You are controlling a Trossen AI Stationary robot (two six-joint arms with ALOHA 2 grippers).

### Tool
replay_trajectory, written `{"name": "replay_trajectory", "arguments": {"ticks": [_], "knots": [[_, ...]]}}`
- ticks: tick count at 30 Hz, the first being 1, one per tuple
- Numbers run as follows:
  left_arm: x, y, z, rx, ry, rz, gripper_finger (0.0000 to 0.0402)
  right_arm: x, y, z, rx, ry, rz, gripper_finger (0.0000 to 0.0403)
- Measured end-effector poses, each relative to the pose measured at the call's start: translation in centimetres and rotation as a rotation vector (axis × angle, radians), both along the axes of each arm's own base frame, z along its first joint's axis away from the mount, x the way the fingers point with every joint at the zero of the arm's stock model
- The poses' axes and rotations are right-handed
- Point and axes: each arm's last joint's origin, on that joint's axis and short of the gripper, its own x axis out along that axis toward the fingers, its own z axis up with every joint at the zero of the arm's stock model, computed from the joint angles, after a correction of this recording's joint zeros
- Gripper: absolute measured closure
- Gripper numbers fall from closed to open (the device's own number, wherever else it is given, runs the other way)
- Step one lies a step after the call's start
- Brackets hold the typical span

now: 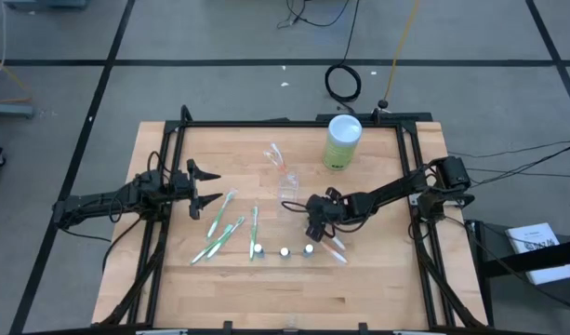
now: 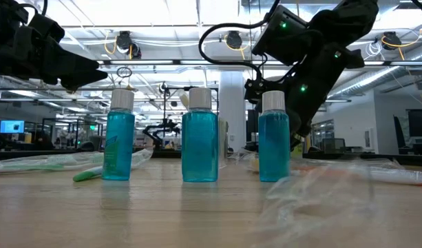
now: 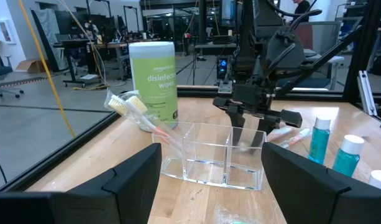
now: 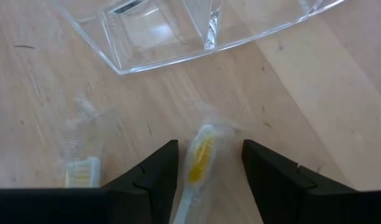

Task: Pick & Place toothbrushing station
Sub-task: Put the orange toothbrush with the other orange toothbrushes in the transparent organizer

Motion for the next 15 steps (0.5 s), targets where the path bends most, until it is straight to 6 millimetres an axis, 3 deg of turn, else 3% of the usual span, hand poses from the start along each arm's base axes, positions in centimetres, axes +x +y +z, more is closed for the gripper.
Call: {"name": "replay_trajectory", "arguments": {"ticks": [15], "knots": [[0.00,0.00,0.00,0.000,0.000,0.001,0.0117,-0.02,-0.02,0.07,-0.015,0.005,0.022,0.0322]]}}
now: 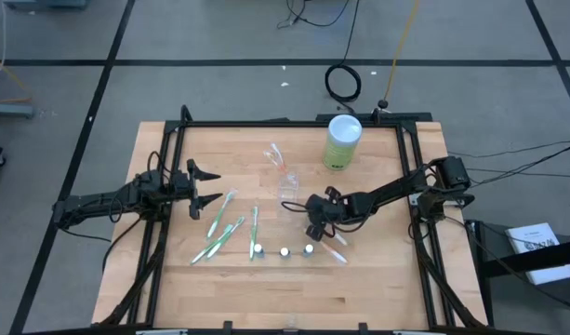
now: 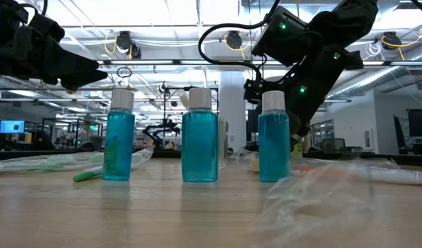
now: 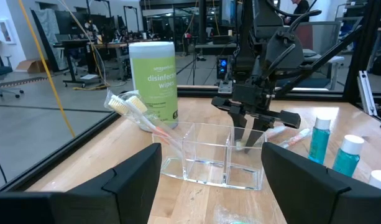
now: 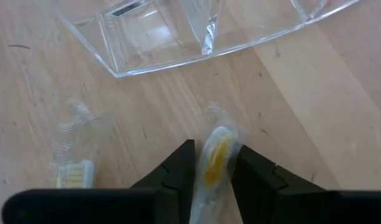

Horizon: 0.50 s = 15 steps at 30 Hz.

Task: Pick & Place toothbrushing station
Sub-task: Put the orange toothbrush with the other orange toothbrushes in the transparent organizer

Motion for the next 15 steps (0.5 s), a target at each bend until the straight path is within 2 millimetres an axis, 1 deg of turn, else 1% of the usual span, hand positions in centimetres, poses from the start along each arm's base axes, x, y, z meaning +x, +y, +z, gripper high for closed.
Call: {"name": "replay_trajectory", "arguments": {"ticks": [7,15], "knots": [[0.0,0.0,0.0,0.000,0.000,0.000,0.0117,-0.1,-0.2,0.4,-0.011,-0.001,0.022,0.0348],[0.0,0.0,0.0,0.000,0.000,0.000,0.0117,-0.1,-0.4,1.4,-0.025,-0.031,0.038,0.0340]]}}
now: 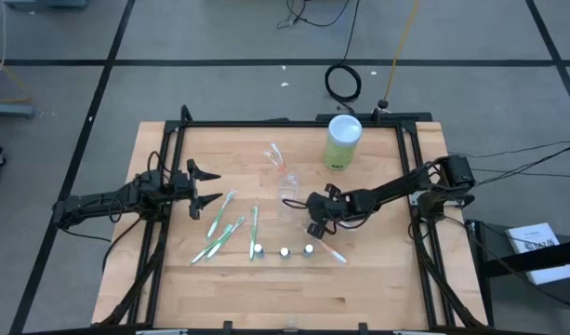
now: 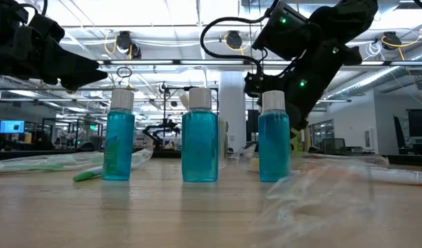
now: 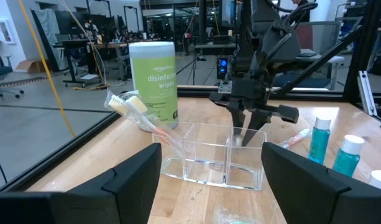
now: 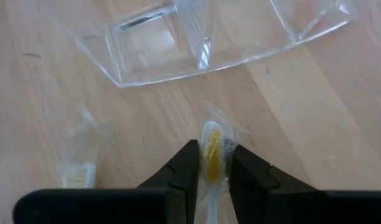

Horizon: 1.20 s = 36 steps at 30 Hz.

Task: Pick & Place toothbrushing station
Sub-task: Put the orange toothbrush with the other orange toothbrushes in the transparent organizer

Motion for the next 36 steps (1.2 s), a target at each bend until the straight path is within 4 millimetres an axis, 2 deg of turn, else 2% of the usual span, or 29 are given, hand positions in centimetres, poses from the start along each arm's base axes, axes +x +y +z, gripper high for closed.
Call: {"name": "replay_trajectory", "arguments": {"ticks": [12,20,27,36], "knots": [[0.0,0.0,0.0,0.000,0.000,0.000,0.0117,-0.4,-0.8,2.6,-0.058,-0.073,0.005,0.0345],[0.0,0.0,0.0,0.000,0.000,0.001,0.0117,-0.7,-1.7,5.1,-0.203,-0.157,-0.038,0.0345],[0.0,0.0,0.0,0.000,0.000,0.000,0.0117,0.5,-2.6,6.7,-0.289,-0.321,-0.013,0.0345],[0.0,0.0,0.0,0.000,0.000,0.000,0.0117,1.2,-4.5,8.1,-0.359,-0.447,-0.038,0.0344]]}}
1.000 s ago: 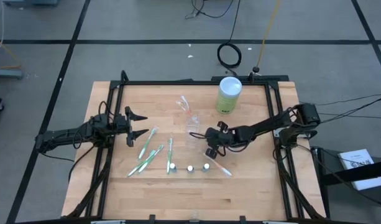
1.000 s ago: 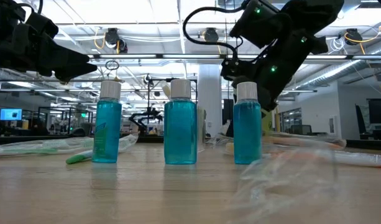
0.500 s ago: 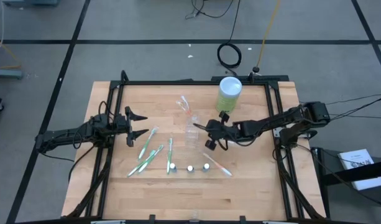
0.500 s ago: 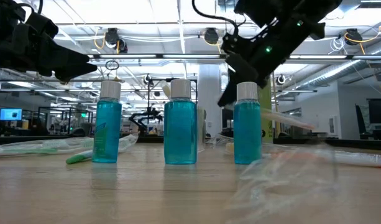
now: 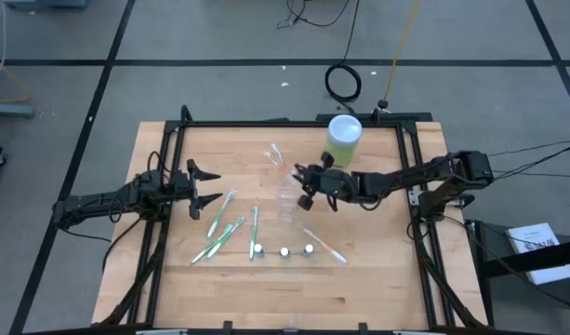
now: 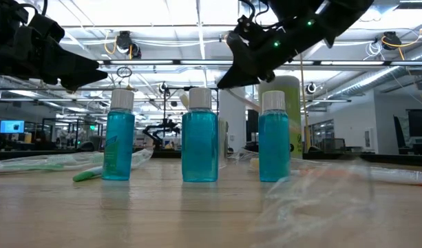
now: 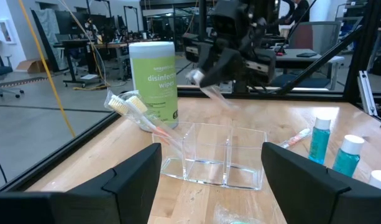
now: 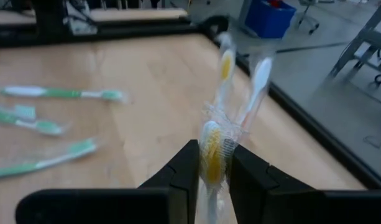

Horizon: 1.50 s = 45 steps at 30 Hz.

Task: Pick & Place toothbrushing station
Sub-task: Put the orange toothbrush with the other orange toothbrushes in the transparent organizer

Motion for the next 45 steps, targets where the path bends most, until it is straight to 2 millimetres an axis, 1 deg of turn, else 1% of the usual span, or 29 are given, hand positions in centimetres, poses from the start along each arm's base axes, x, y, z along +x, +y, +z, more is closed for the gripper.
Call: {"name": "replay_trajectory", "arguments": {"ticks": [6,17,21,29,39,45], "knots": [[0.0,0.0,0.0,0.000,0.000,0.000,0.0117,0.0,-1.1,0.3,-0.011,-0.027,-0.029,0.0344],[0.0,0.0,0.0,0.000,0.000,0.000,0.0117,0.1,-2.4,0.8,-0.015,-0.086,-0.067,0.0344],[0.0,0.0,0.0,0.000,0.000,0.000,0.0117,0.2,-2.6,1.1,-0.017,-0.122,-0.066,0.0344],[0.0,0.0,0.0,0.000,0.000,0.000,0.0117,0.5,-2.9,2.0,-0.005,-0.227,-0.011,0.0344],[0.0,0.0,0.0,0.000,0.000,0.000,0.0117,1.2,-3.0,2.1,-0.058,-0.312,0.002,0.0344],[0.0,0.0,0.0,0.000,0.000,0.000,0.0117,1.2,-3.4,2.8,-0.075,-0.379,0.037,0.0344]]}}
